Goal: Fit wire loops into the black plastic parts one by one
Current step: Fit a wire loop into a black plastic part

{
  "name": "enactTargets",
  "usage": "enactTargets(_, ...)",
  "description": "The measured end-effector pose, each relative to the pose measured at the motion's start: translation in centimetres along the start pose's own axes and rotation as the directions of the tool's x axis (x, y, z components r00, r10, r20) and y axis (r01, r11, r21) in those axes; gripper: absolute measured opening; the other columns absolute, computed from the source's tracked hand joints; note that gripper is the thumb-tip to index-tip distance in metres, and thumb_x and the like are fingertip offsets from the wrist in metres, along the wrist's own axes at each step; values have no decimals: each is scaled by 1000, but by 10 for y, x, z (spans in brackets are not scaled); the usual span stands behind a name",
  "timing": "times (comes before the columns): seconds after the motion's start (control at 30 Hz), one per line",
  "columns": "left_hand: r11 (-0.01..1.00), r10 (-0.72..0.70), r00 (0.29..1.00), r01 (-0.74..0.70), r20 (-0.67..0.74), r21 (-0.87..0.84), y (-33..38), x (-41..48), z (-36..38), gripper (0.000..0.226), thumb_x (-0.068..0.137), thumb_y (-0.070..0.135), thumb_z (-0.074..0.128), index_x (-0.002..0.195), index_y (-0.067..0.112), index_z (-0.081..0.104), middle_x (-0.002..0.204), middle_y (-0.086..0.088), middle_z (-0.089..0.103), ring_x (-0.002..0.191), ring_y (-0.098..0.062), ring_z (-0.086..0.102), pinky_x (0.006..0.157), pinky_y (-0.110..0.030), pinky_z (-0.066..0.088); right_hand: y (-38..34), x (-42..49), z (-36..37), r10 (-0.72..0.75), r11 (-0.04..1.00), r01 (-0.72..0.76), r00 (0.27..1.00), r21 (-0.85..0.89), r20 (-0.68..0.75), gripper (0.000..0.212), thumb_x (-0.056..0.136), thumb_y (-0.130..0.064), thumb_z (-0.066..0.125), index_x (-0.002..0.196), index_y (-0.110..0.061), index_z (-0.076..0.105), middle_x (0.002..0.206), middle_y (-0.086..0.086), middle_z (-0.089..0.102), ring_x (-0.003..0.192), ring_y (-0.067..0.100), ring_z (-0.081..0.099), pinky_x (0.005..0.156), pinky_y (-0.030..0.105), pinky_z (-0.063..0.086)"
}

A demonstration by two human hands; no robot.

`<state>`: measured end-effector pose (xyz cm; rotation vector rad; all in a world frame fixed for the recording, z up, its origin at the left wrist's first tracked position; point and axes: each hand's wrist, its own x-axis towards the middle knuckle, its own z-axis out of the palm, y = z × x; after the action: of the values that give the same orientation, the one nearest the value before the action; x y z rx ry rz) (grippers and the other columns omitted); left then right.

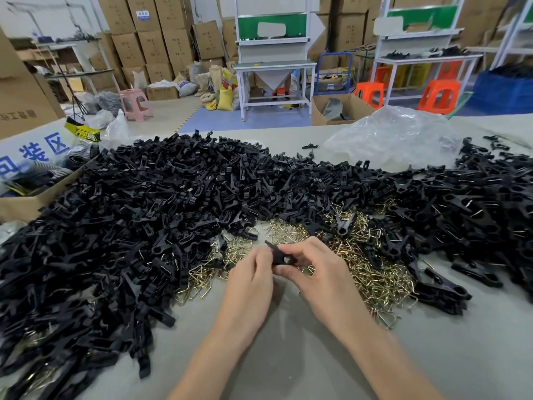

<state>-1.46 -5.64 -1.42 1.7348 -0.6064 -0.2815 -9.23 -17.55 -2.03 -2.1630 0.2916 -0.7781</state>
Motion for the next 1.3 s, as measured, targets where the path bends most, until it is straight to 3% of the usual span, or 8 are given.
enactTargets(0.17,877,-198,933,305,300,-372,15,3,1,65,101,62,35,101,8,73,81,-17,64,59,-22,58,48,-30,47,-8,0,4,-115,993,117,990,10,-77,36,85,-57,66,114,-36,71,101,-18,54,95,9,58,83,24,49)
enactTargets(0.27,732,-233,856,467,462,-497,24,5,1,64,105,52,26,103,12,77,93,-12,72,71,-18,66,63,-33,52,-9,1,8,-160,987,158,985,-35,-66,46,90,-60,56,116,-27,74,115,-20,51,110,6,49,95,21,42)
enactTargets(0.4,562,-282,868,495,409,-663,30,5,0,26,97,26,41,92,9,60,86,-11,63,76,-21,67,72,-32,49,-12,2,10,-213,972,210,977,-106,-19,36,93,-51,56,110,-25,74,111,-17,59,111,6,47,96,23,42)
enactTargets(0.57,490,-268,871,492,413,-720,26,5,-1,30,90,16,42,73,7,65,76,-13,61,70,-23,65,63,-32,57,-14,1,9,-206,968,210,978,-135,45,35,94,-49,55,109,-24,75,107,-10,62,110,11,51,95,34,47)
enactTargets(0.87,491,-256,884,468,392,-735,22,5,1,31,98,27,48,93,6,70,94,-16,66,85,-26,66,78,-39,57,-13,0,7,-194,978,199,979,-70,68,27,97,-43,59,115,-28,74,117,-13,60,116,9,54,98,34,47)
enactTargets(1.0,469,-264,881,472,392,-746,22,10,-1,33,100,35,49,107,9,67,98,-10,68,83,-20,68,75,-33,58,-17,2,4,-75,977,73,997,199,2,20,102,-35,55,114,-32,71,120,-15,62,118,10,60,97,23,48)
enactTargets(1.2,495,-143,902,422,408,-760,19,6,-5,22,90,11,61,101,4,79,100,-22,75,82,-19,76,67,-24,61,-19,5,-11,241,653,-249,964,716,116,33,99,-47,50,113,-26,72,112,11,74,103,26,69,67,30,58)
enactTargets(1.3,457,-113,900,424,422,-782,20,6,-3,21,88,10,63,101,7,79,99,-23,75,79,-19,76,64,-22,61,-20,5,-5,235,396,-264,955,879,180,37,104,-35,44,114,-8,67,116,23,68,110,38,64,101,54,51)
